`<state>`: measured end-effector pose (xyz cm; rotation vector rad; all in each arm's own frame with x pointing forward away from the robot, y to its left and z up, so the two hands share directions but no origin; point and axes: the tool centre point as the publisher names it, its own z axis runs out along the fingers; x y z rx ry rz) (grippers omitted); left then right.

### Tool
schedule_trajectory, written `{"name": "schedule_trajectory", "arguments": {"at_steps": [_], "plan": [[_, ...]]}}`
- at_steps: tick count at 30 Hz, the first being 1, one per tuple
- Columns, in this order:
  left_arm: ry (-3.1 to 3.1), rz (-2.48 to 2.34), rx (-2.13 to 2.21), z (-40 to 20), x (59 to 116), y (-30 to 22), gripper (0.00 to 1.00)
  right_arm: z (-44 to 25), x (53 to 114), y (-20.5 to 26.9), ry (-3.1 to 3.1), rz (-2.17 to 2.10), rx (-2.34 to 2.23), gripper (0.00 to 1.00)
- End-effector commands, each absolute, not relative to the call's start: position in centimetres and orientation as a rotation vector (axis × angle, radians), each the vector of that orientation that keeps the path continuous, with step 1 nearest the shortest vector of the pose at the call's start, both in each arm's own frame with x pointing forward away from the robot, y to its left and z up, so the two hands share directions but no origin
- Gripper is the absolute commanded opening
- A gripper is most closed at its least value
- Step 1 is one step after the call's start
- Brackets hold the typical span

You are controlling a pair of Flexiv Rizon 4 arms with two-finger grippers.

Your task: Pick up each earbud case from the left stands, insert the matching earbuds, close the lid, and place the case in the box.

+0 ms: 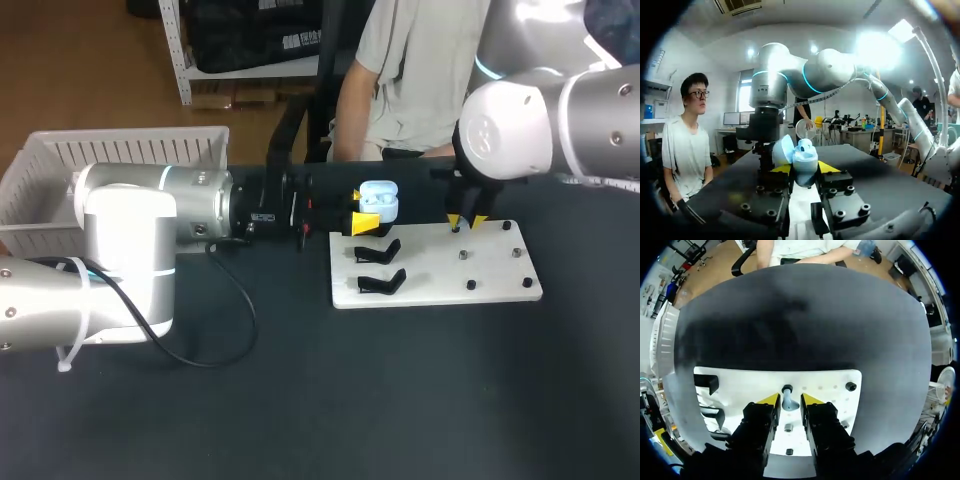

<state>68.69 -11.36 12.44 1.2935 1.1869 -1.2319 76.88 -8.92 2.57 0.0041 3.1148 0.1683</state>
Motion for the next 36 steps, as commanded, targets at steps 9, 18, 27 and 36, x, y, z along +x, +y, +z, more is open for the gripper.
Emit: {"name": "schedule_trajectory", "arguments": {"at_steps": [9,18,27,36], "plan": [[1.188,-1.230,1.293,12.5,68.6,-11.4,0.00,3.2,76.9,-9.0,3.114,0.170,0.023,0.00],[1.188,-1.230,1.293,12.5,68.6,-11.4,0.00,7.0,74.6,-9.5,3.078,0.191,0.010,0.00],[1.188,-1.230,1.293,12.5,68.6,-11.4,0.00,13.3,71.2,-9.0,3.008,0.203,-0.008,0.00],[1.188,-1.230,1.293,12.5,68.6,-11.4,0.00,18.1,68.1,-5.8,2.974,0.120,-0.053,0.00]]}}
